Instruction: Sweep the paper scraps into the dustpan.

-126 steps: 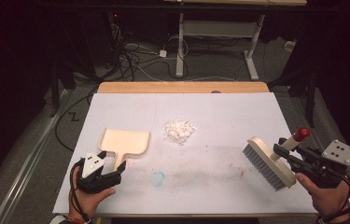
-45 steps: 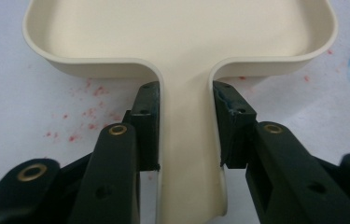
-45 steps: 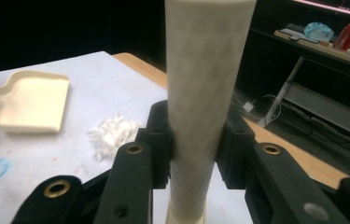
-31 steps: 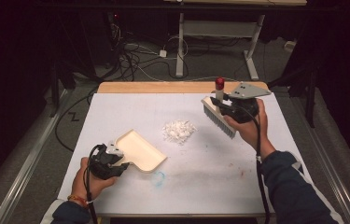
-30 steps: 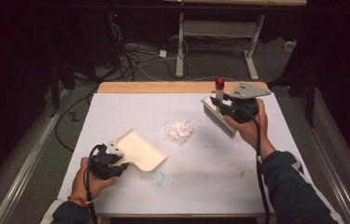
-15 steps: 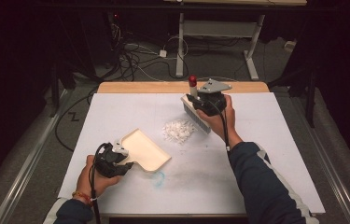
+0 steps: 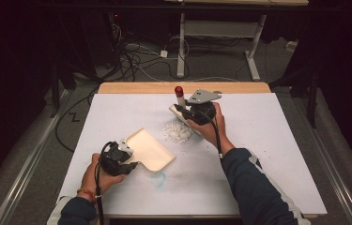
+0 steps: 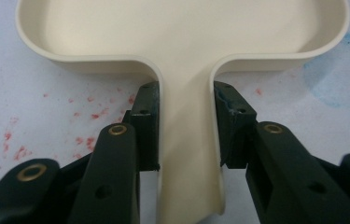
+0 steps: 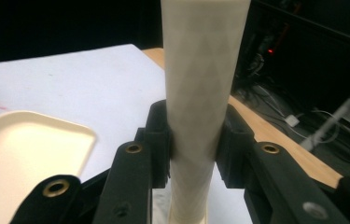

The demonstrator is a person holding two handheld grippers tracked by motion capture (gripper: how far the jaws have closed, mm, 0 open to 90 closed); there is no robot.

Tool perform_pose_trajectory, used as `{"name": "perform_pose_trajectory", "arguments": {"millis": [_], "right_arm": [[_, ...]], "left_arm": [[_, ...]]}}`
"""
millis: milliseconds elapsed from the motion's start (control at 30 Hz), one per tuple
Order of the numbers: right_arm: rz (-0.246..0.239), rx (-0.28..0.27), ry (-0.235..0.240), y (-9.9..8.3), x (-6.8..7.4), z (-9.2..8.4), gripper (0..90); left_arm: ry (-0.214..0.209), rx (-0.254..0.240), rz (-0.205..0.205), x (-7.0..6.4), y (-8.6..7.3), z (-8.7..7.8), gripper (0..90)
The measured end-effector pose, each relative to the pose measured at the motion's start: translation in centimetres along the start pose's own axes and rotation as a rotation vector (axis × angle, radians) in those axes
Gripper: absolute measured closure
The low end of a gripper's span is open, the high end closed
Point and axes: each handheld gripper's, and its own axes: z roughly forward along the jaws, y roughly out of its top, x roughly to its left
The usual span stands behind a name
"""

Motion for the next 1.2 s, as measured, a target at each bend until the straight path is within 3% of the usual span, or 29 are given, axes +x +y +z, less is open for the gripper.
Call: {"name": "perform_pose_trajectory", "arguments": {"millis": [433,600,833,900,967,1200], "right_arm": [[-0.052,-0.029,0.091,0.4,3.5,0.1,70.5],[-0.05,-0.045,0.123,0.5,5.0,-0.1,70.5],[-0.06,-0.048,0.153,1.4,7.9,0.1,70.6],[-0.074,-0.052,0.162,1.6,8.7,0.1,70.5],[-0.088,-0.056,0.17,1.8,9.4,0.0,70.5],[-0.082,-0.074,0.184,2.7,10.1,-0.7,70.7]], "left_arm": [[-0.009,0.008,0.013,0.1,1.2,0.4,63.4],[-0.011,0.012,0.006,-0.2,1.8,0.8,63.3],[-0.011,0.015,0.0,-1.1,2.3,1.1,63.3],[-0.013,0.009,-0.024,-1.3,2.2,1.1,63.2],[-0.009,0.01,-0.019,-1.3,2.2,1.0,63.2],[-0.007,0.003,-0.022,-1.4,1.9,0.8,63.3]]}}
